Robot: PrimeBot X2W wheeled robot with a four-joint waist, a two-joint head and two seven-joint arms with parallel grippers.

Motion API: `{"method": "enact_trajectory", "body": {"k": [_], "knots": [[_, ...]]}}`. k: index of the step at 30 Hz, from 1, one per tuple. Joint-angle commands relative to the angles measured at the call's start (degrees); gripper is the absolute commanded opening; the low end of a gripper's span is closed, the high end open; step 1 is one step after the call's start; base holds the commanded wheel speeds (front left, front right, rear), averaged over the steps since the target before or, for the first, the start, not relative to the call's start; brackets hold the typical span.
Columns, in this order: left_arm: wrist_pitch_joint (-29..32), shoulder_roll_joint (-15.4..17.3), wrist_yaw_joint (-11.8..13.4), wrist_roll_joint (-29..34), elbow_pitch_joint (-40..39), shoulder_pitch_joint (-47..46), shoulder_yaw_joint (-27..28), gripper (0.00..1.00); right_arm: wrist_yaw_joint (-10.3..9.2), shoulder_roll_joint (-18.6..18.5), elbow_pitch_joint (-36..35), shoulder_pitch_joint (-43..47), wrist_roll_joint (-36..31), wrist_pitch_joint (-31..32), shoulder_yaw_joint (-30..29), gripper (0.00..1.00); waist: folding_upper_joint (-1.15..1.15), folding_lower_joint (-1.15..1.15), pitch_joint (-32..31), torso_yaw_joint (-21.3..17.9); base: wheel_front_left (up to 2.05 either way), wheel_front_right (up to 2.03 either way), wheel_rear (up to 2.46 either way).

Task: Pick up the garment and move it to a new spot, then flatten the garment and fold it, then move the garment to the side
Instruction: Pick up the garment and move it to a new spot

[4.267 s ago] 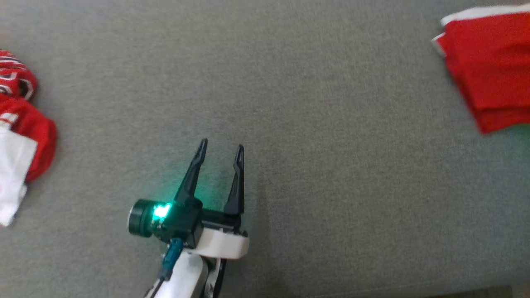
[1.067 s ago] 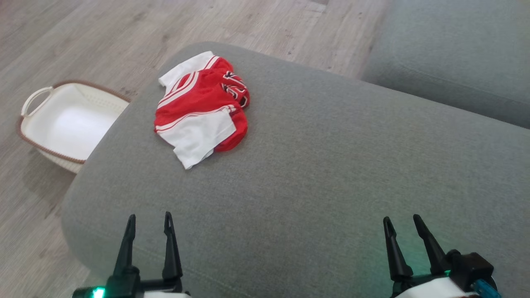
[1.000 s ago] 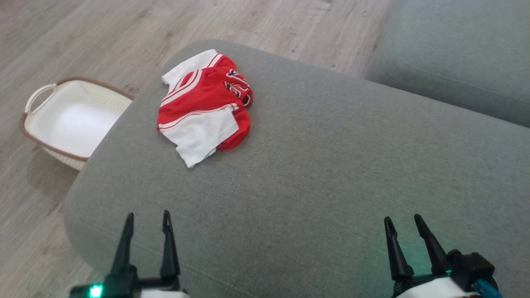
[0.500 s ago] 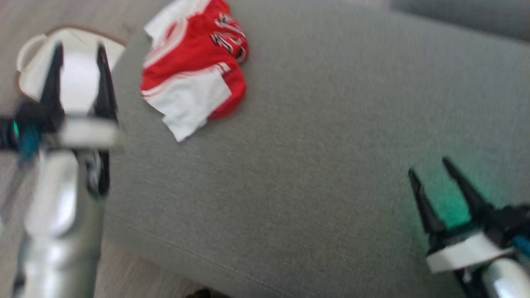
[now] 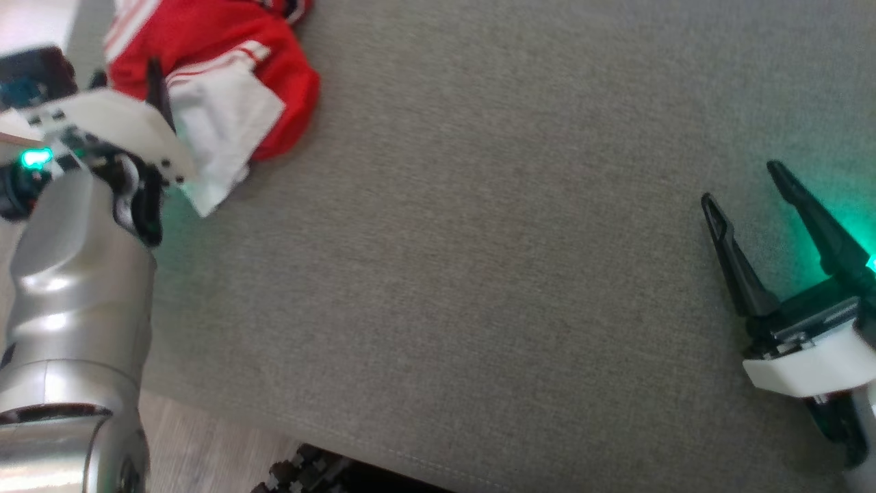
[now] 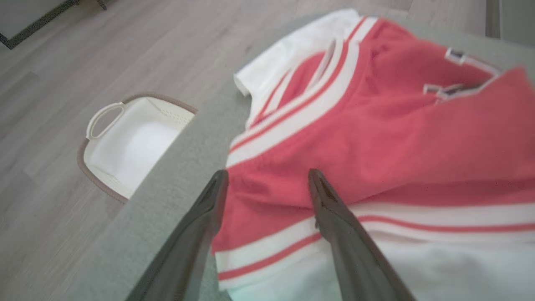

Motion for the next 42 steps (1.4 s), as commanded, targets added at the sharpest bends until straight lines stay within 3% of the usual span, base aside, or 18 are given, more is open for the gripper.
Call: {"method": "enact_trajectory", "body": {"k": [1, 6, 7, 8, 17, 26, 34, 42], "knots": [[-0.45, 3.27, 0.32, -0.34, 0.28, -1.81, 1.45, 1.0, -0.05, -1.55, -1.01, 0.11, 0.22, 0.86, 0.83, 1.0, 0.0, -0.01, 2.76, -1.7, 0.0, 0.0, 0.0], [-2.37, 3.1, 0.49, -0.74, 4.37, -2.58, 1.47, 1.0, -0.05, -2.3, -2.47, -0.04, 0.09, 1.75, 0.15, 1.0, 0.0, -0.01, 4.44, -2.03, 0.0, 0.0, 0.0], [-3.08, 3.02, 0.4, -0.81, 5.08, -2.72, 1.42, 0.37, -0.05, -2.45, -2.74, -0.04, 0.06, 1.92, -0.13, 1.0, 0.0, -0.01, 4.75, -2.04, 0.0, 0.0, 0.0], [-3.82, 2.94, 0.26, -0.83, 5.68, -2.87, 1.31, 0.0, -0.05, -2.56, -2.93, -0.02, 0.02, 2.04, -0.35, 1.0, 0.0, -0.01, 4.88, -2.03, 0.0, 0.0, 0.0], [-18.47, 5.93, 0.38, 2.66, 4.98, -6.89, -1.87, 0.0, -0.05, 0.34, -0.41, -0.88, 0.03, 0.07, 1.01, 1.0, 0.0, -0.01, -1.12, -2.91, 0.0, 0.0, 0.0], [-20.75, 8.99, -1.69, 7.73, -3.11, -11.8, -7.19, 0.0, -0.05, 8.65, 8.4, -2.38, 1.3, -4.07, 4.06, 1.0, 0.0, -0.01, -15.33, -8.69, 0.0, 0.0, 0.0], [-20.54, 5.66, -4.3, 8.65, -10.49, -11.51, -15.17, 0.0, -0.05, 16.1, 8.96, 0.18, 1.06, -4.51, 1.5, 1.0, 0.0, -0.01, -28.9, -17.77, 0.0, 0.0, 0.0], [-17.47, 2.32, -4.44, 0.65, -18.81, -5.42, -27.2, 0.0, -0.05, 18.88, 5.42, 3.4, 0.43, -4.52, -0.2, 1.0, 0.0, -0.01, -33.05, -26.66, 0.0, 0.0, 0.0]]}}
